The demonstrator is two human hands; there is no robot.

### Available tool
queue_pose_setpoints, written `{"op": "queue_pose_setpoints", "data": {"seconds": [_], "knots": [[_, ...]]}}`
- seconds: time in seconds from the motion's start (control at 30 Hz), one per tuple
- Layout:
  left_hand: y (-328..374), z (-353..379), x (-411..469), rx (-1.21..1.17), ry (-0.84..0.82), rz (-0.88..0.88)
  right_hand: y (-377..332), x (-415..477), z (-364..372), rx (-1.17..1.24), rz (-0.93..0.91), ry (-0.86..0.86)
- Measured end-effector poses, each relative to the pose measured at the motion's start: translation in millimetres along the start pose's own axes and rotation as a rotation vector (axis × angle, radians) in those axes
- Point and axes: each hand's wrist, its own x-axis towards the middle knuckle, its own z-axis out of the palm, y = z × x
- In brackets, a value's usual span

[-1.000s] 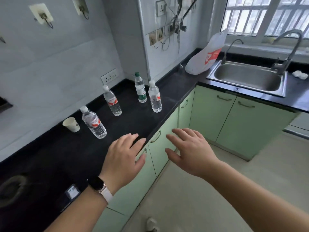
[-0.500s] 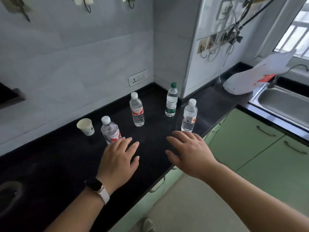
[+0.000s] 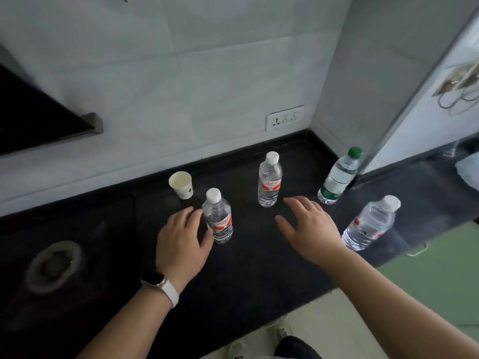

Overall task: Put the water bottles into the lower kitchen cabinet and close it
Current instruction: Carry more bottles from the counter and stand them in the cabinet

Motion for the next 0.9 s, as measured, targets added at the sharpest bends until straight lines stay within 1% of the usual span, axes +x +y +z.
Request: {"op": "queue_pose_setpoints", "data": {"seconds": [0.13, 0.23, 0.37, 0.43, 0.63, 0.8, 0.9], "knots": [[11.2, 14.1, 5.5, -0.125, -0.074, -0.173, 7.8, 42.2, 9.1, 0.206, 0.081, -0.016], [23.4, 20.0, 15.4, -0.349, -0.088, -0.323, 19.3, 76.9, 17.1, 0.373, 0.149, -0.027], [38.2, 31.9, 29.4, -0.613, -0.093, -0.546, 32.2, 115.3, 30.9, 0.513, 0.162, -0.079], [44.7, 38.3, 33.6, -0.702, -0.103, -0.640, 37.1, 129.0, 38.6, 0.597, 0.168, -0.116], [63.7, 49.5, 37.1, -0.768, -0.021, -0.803, 41.9, 147.9, 59.5, 0.723, 0.171, -0.196], [68.9, 52.5, 36.4, -0.809, 0.025, -0.876, 39.6, 153.2, 73.9, 0.798, 0.207, -0.167], [73.1, 52.6, 35.1, -0.802, 0.089, -0.919, 36.4, 155.4, 76.6, 0.837, 0.191, -0.151]]}}
